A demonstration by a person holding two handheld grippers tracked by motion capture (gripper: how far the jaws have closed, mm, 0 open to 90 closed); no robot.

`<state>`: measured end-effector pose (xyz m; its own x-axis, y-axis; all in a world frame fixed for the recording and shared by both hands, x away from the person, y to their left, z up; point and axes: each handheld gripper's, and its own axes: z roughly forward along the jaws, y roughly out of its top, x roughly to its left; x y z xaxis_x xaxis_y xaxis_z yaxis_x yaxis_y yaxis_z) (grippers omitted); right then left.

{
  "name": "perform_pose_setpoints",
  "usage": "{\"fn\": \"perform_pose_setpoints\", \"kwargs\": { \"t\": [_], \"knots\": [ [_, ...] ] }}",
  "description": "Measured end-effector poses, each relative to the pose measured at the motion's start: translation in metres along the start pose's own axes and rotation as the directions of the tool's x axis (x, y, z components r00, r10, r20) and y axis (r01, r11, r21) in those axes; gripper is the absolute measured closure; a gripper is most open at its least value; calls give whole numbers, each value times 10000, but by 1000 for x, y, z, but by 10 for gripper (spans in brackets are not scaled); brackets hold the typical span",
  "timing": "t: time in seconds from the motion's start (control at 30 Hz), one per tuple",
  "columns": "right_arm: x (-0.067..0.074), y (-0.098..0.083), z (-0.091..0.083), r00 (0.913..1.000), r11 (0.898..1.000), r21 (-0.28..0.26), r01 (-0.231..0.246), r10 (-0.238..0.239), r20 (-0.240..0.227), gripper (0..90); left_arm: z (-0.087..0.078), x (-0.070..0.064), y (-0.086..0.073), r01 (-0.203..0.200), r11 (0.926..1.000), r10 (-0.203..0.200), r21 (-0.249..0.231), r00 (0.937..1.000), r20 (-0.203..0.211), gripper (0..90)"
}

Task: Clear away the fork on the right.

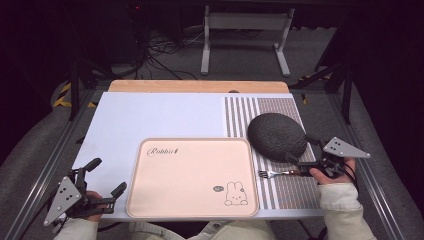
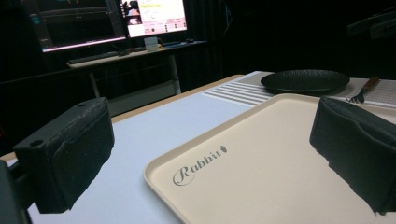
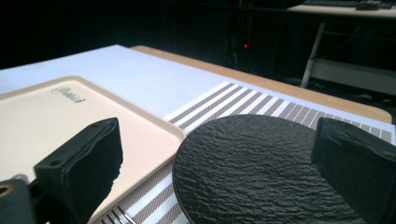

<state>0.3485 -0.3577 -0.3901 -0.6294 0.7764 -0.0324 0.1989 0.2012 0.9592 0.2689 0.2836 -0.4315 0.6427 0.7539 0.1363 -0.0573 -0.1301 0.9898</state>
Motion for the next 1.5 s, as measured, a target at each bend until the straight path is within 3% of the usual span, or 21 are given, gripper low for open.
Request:
{"fn": "perform_pose_setpoints", "kwargs": {
  "t": [0.23,0.3,0.37,0.47,0.57,0.7,0.73,0.83,0.93,1.07,1.17,1.2,1.23,1.27,1.3,1.33,1.47,1.5],
  "knots": [
    [-3,6,1,9999,9992,379,81,-76,-140,22,0,0,0,2,10000,-2,14,10000,0,2],
    [-5,10,2,9995,9961,856,220,-199,-249,25,0,0,0,6,10000,-6,33,10000,0,2],
    [-7,14,2,9961,9852,1563,700,-606,-641,31,0,0,0,17,10000,-17,19,10000,2,2],
    [-8,21,4,9922,9733,2020,1090,-942,-818,35,0,0,0,20,10000,-20,31,10000,1,2],
    [-11,27,5,9874,9539,2634,1438,-1205,-1024,34,0,0,0,6,10000,-6,40,10000,4,2],
    [-13,37,7,9749,9105,3564,2099,-1672,-1469,68,0,0,0,-23,10000,23,30,10000,-9,2],
    [-13,37,7,9749,9105,3564,2099,-1672,-1469,68,0,0,0,-23,10000,23,30,10000,-9,2],
    [-13,41,10,9557,8488,4463,2834,-2114,-2046,96,1,0,0,-7,10000,7,33,10000,-1,2],
    [-13,43,13,9436,8102,4901,3215,-2307,-2377,105,0,0,0,11,10000,-11,45,10000,2,2],
    [-15,46,15,9308,7733,5232,3582,-2520,-2648,115,1,0,0,5,10000,-5,31,10000,5,2],
    [-17,47,18,9192,7381,5523,3874,-2635,-2926,123,1,0,0,0,10000,0,29,10000,-5,2],
    [-17,47,18,9166,7307,5579,3934,-2646,-2998,124,1,0,0,9,10000,-9,23,10000,3,2],
    [-17,47,18,9166,7307,5579,3934,-2646,-2998,124,1,0,0,7,10000,-7,29,10000,1,2],
    [-17,48,18,9147,7221,5659,3979,-2649,-3051,124,1,0,0,18,10000,-18,28,10000,6,2],
    [-18,49,20,9063,7007,5789,4171,-2729,-3227,123,1,0,0,9,10000,-9,34,10000,13,2],
    [-18,50,20,9022,6903,5841,4269,-2811,-3272,123,1,0,0,2,10000,-2,38,10000,8,2],
    [-16,52,21,8853,6582,5953,4609,-2943,-3600,126,1,0,0,24,10000,-24,32,10000,0,2],
    [-16,52,21,8853,6582,5953,4609,-2943,-3600,126,1,0,0,24,10000,-24,32,10000,0,2]
  ]
}}
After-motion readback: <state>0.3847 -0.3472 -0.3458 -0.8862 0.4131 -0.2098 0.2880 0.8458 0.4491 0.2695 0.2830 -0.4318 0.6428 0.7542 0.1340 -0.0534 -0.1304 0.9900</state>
